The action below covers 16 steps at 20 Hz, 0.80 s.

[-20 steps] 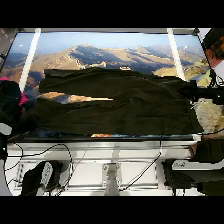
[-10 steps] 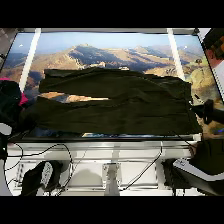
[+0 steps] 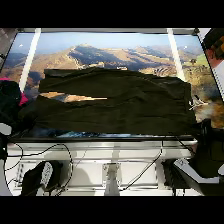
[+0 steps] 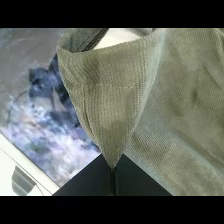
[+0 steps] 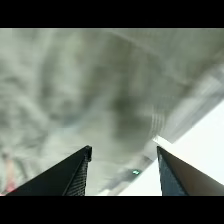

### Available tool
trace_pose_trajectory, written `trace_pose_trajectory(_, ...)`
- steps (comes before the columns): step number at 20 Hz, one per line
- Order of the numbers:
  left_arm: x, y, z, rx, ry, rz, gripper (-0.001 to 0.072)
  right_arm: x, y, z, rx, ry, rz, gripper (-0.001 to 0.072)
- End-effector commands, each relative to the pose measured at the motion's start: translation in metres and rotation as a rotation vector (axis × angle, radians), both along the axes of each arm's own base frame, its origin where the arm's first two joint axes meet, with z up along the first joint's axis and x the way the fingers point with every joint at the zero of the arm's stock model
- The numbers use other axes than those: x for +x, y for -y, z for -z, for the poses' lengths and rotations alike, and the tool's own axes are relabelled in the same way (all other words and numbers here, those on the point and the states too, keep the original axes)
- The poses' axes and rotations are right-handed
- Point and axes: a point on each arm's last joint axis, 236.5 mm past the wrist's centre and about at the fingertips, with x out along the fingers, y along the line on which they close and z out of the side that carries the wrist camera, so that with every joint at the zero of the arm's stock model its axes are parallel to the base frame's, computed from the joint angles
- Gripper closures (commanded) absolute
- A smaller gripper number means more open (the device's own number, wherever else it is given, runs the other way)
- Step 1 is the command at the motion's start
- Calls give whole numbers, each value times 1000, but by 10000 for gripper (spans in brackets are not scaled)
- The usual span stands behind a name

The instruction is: Fold the clothes and pants, and hang the long-sleeved shirts on hangers.

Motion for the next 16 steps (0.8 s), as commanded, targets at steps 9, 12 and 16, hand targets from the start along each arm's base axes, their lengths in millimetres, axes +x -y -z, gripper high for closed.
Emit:
trace_pose_trajectory(9,4,4,-2,-15,22,7,701,16,8,30,82,8,82,228)
trace_pose_trajectory(12,5,4,-2,-18,23,6,700,17,12,36,78,-1,97,229)
trace_pose_trajectory(16,8,2,-5,-8,41,2,700,18,18,46,72,-11,115,238)
